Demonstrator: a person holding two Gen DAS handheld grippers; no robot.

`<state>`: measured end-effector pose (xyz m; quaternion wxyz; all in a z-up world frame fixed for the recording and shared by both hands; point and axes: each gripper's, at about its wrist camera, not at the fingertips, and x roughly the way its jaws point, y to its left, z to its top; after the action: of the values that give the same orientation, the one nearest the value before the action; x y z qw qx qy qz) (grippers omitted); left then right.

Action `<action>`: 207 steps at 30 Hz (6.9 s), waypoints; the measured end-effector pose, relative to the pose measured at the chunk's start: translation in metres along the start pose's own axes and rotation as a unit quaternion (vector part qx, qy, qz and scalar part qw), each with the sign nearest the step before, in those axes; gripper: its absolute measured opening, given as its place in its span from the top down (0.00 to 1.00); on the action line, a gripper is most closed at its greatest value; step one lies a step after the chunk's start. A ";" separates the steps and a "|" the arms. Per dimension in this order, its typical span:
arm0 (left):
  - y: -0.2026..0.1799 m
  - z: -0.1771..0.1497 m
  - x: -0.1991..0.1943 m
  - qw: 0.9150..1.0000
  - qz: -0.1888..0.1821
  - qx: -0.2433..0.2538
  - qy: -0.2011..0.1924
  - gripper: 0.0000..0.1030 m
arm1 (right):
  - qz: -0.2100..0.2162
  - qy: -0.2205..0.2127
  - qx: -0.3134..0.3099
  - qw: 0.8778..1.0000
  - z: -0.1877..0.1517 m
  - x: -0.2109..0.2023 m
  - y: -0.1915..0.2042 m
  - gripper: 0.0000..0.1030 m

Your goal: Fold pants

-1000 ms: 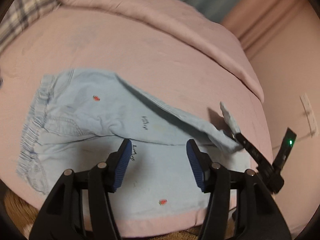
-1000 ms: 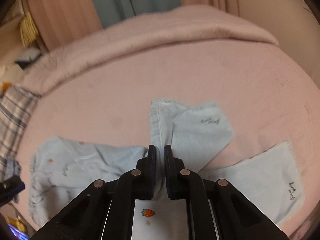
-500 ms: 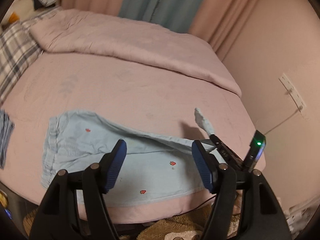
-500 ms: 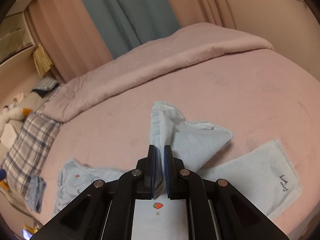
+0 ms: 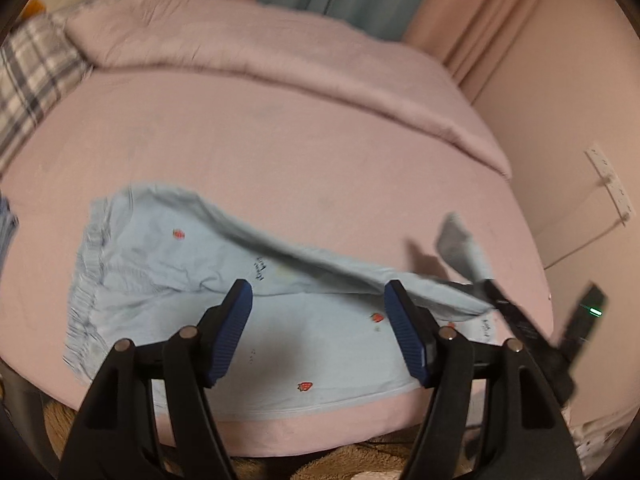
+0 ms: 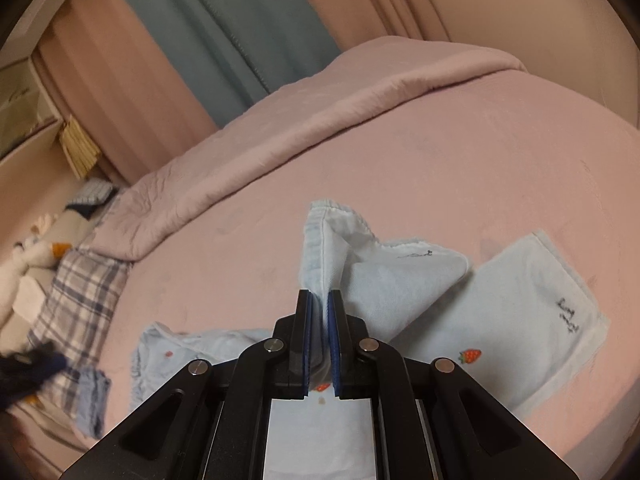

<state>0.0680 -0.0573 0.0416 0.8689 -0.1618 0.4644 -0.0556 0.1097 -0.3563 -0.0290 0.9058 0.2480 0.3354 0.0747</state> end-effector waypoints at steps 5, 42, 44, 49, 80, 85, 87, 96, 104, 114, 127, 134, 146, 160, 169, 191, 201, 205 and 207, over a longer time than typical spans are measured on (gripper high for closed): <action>-0.010 0.016 0.037 1.000 0.002 0.004 0.012 0.35 | -0.007 -0.023 0.017 1.000 0.004 -0.017 -0.012 0.92; 0.098 0.041 0.156 0.987 0.050 -0.128 0.082 0.78 | -0.106 0.065 0.057 0.991 -0.065 0.007 -0.045 0.93; 0.102 0.035 0.153 0.988 0.051 -0.122 0.076 0.82 | -0.109 0.066 0.055 0.990 -0.066 0.006 -0.045 0.93; 0.102 0.025 0.145 0.991 0.050 -0.106 0.063 0.90 | -0.112 0.068 0.053 0.990 -0.065 0.008 -0.042 0.92; 0.143 -0.133 0.065 0.987 0.019 -0.151 0.059 0.74 | -0.150 0.080 0.057 0.984 -0.076 0.027 -0.068 0.93; 0.153 -0.121 0.046 0.988 0.056 -0.142 0.031 0.55 | -0.152 0.086 0.055 0.983 -0.080 0.026 -0.073 0.93; 0.160 -0.117 0.044 0.987 0.055 -0.149 0.034 0.54 | -0.159 0.090 0.048 0.982 -0.080 0.026 -0.070 0.93; 0.178 -0.110 0.038 0.983 0.076 -0.154 0.061 0.54 | -0.179 0.105 0.026 0.978 -0.077 0.025 -0.058 0.91; 0.208 -0.103 0.023 0.975 0.128 -0.177 0.030 0.41 | -0.188 0.093 -0.020 0.978 -0.062 0.015 -0.043 0.48; 0.232 -0.108 0.031 0.977 0.113 -0.180 0.010 0.80 | -0.208 0.147 -0.101 0.962 -0.062 0.062 -0.020 0.48; 0.228 -0.128 0.014 0.979 0.120 -0.162 0.011 0.90 | -0.165 0.053 -0.096 0.980 0.008 0.039 0.000 0.95; 0.218 -0.132 0.020 0.982 0.100 -0.157 0.030 0.90 | -0.135 -0.036 0.026 0.990 0.006 -0.027 -0.064 0.95; 0.215 -0.130 0.027 0.980 0.119 -0.152 0.041 0.88 | -0.202 0.038 0.142 0.968 -0.064 0.001 -0.171 0.95; 0.218 -0.143 0.018 0.979 0.107 -0.170 0.043 0.90 | -0.215 0.017 0.134 0.967 -0.043 0.000 -0.168 0.97; 0.228 -0.140 -0.004 0.977 0.067 -0.197 0.035 0.80 | -0.308 0.082 0.082 0.944 -0.043 0.043 -0.153 0.85; 0.284 -0.075 0.010 0.978 0.048 -0.201 0.004 0.46 | 0.019 0.238 -0.225 0.945 -0.101 0.169 0.157 0.42; 0.277 -0.102 -0.001 0.983 0.047 -0.178 -0.003 0.71 | 0.043 0.291 -0.252 0.922 -0.119 0.197 0.213 0.42; 0.272 -0.111 -0.002 0.986 0.069 -0.152 -0.006 0.71 | 0.042 0.295 -0.226 0.927 -0.112 0.200 0.201 0.42; 0.276 -0.113 0.001 0.986 0.073 -0.151 -0.004 0.71 | 0.036 0.294 -0.219 0.930 -0.109 0.205 0.196 0.42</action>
<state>-0.0396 0.1759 -0.1096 0.8379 -0.2572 0.4748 0.0795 0.2021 -0.0814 -0.1189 0.7952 0.0218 0.5526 0.2486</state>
